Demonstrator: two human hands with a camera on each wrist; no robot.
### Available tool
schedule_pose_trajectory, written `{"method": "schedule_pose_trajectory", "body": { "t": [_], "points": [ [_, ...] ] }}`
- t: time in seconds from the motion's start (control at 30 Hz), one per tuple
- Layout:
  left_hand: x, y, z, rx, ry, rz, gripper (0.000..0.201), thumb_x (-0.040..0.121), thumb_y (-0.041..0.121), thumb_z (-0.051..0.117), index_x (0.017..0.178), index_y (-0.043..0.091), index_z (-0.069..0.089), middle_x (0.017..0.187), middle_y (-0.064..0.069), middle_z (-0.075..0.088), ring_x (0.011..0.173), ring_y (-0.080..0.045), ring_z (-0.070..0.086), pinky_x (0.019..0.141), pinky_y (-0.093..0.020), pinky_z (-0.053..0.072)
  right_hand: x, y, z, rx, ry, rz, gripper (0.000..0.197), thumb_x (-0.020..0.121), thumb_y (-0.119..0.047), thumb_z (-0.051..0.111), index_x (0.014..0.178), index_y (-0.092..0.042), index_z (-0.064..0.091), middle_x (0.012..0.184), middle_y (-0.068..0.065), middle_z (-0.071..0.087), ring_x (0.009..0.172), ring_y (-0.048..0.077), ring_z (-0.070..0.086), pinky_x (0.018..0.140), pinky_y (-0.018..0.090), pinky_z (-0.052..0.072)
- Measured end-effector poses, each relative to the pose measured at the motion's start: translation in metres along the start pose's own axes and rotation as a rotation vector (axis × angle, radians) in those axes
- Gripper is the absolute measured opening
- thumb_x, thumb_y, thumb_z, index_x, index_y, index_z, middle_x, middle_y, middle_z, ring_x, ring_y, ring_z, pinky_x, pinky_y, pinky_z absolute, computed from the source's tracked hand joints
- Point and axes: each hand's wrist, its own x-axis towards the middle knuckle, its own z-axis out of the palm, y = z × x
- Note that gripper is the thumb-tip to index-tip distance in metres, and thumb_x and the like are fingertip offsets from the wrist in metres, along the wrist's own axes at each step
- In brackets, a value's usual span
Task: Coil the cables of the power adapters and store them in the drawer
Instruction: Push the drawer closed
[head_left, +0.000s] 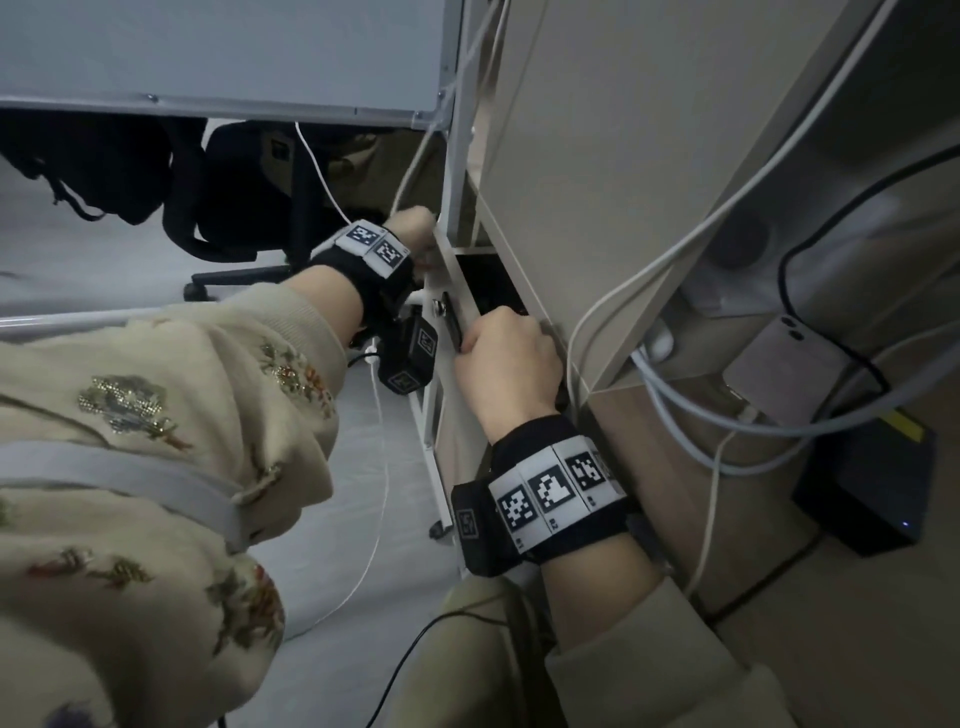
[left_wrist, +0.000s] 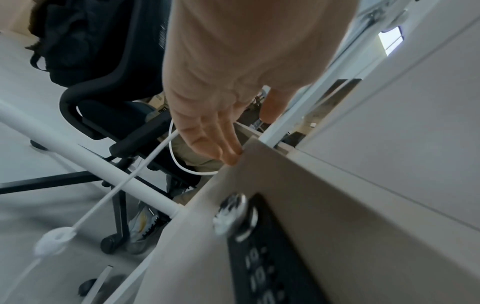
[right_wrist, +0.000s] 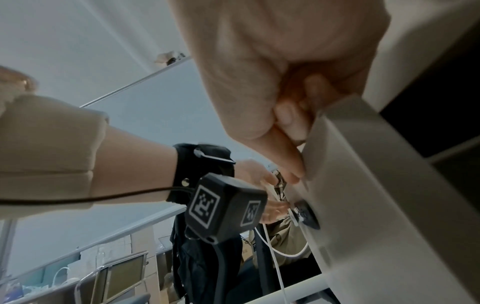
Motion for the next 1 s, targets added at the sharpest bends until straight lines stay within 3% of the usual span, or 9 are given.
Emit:
{"method": "schedule_pose_trajectory", "body": {
  "t": [0.1, 0.13, 0.2, 0.27, 0.37, 0.53, 0.7, 0.83, 1.0],
  "points": [
    [0.002, -0.011, 0.011, -0.079, -0.038, -0.023, 0.036, 0.094, 0.020, 0.044, 0.125, 0.006, 0.058, 0.109, -0.013, 0.062, 0.083, -0.023, 0.060, 0.060, -0.031, 0.043, -0.001, -0.005, -0.003, -0.089, 0.011, 0.006, 0.015, 0.094, -0.009, 0.051, 0.104, -0.008, 0.061, 0.109, 0.011, 0.065, 0.101, 0.032, 0.062, 0.067, 0.032, 0.040],
    [0.003, -0.014, 0.013, -0.117, -0.047, -0.028, 0.037, 0.091, 0.019, 0.046, 0.125, 0.007, 0.058, 0.105, -0.013, 0.061, 0.079, -0.022, 0.058, 0.060, -0.031, 0.045, -0.002, -0.006, -0.002, -0.111, 0.002, 0.006, 0.016, 0.095, -0.008, 0.050, 0.107, -0.008, 0.060, 0.111, 0.012, 0.064, 0.103, 0.031, 0.062, 0.066, 0.033, 0.040],
    [0.002, -0.014, 0.015, -0.160, -0.066, -0.037, 0.016, 0.090, 0.019, 0.047, 0.096, 0.013, 0.060, 0.090, -0.007, 0.055, 0.070, -0.019, 0.054, 0.061, -0.031, 0.048, -0.003, -0.007, 0.002, -0.128, -0.028, 0.004, 0.018, 0.095, -0.007, 0.048, 0.108, -0.007, 0.061, 0.113, 0.013, 0.063, 0.104, 0.032, 0.062, 0.066, 0.033, 0.041],
    [-0.006, -0.015, 0.018, -0.154, -0.115, -0.067, 0.016, 0.092, 0.023, 0.045, 0.079, 0.016, 0.049, 0.076, -0.002, 0.052, 0.065, -0.017, 0.055, 0.061, -0.030, 0.050, -0.005, -0.008, 0.009, -0.123, -0.075, 0.013, 0.018, 0.095, -0.010, 0.051, 0.109, -0.006, 0.061, 0.114, 0.014, 0.063, 0.104, 0.031, 0.062, 0.066, 0.032, 0.042],
    [-0.016, -0.017, 0.020, -0.087, -0.192, -0.056, 0.019, 0.094, 0.030, 0.044, 0.082, 0.017, 0.051, 0.074, 0.001, 0.054, 0.067, -0.016, 0.058, 0.063, -0.028, 0.048, -0.006, -0.003, 0.019, -0.135, -0.129, 0.021, 0.024, 0.094, -0.012, 0.051, 0.115, -0.003, 0.060, 0.117, 0.014, 0.062, 0.107, 0.029, 0.060, 0.068, 0.029, 0.040],
    [-0.022, -0.016, 0.024, 0.050, -0.342, -0.063, 0.035, 0.098, 0.040, 0.037, 0.086, 0.017, 0.060, 0.092, 0.003, 0.062, 0.088, -0.016, 0.055, 0.094, -0.034, 0.038, -0.003, 0.008, 0.027, -0.041, -0.126, 0.093, 0.036, 0.094, -0.010, 0.050, 0.128, 0.001, 0.049, 0.130, 0.017, 0.053, 0.118, 0.033, 0.054, 0.083, 0.035, 0.046],
    [-0.025, -0.018, 0.048, -0.118, -0.329, -0.071, 0.035, 0.100, 0.028, 0.034, 0.073, 0.015, 0.051, 0.079, 0.000, 0.057, 0.064, -0.015, 0.044, 0.062, -0.025, 0.031, -0.003, 0.027, 0.022, -0.036, -0.122, 0.124, 0.039, 0.092, -0.006, 0.051, 0.131, -0.002, 0.046, 0.136, 0.014, 0.048, 0.121, 0.033, 0.052, 0.088, 0.038, 0.044],
    [-0.023, -0.018, 0.050, -0.180, -0.310, -0.060, 0.043, 0.101, 0.039, 0.031, 0.084, 0.010, 0.058, 0.082, -0.003, 0.057, 0.066, -0.018, 0.046, 0.061, -0.027, 0.032, -0.001, 0.032, 0.025, -0.013, -0.113, 0.120, 0.039, 0.094, -0.004, 0.049, 0.133, -0.003, 0.044, 0.137, 0.013, 0.046, 0.121, 0.032, 0.052, 0.085, 0.039, 0.044],
    [-0.019, -0.022, 0.048, -0.316, -0.384, -0.146, 0.045, 0.103, 0.040, 0.024, 0.123, 0.013, 0.055, 0.099, 0.001, 0.058, 0.093, -0.016, 0.052, 0.097, -0.031, 0.034, -0.002, 0.035, 0.027, 0.025, -0.136, 0.117, 0.039, 0.092, -0.001, 0.049, 0.131, -0.004, 0.047, 0.136, 0.012, 0.046, 0.122, 0.034, 0.051, 0.088, 0.040, 0.044]
  ]
}}
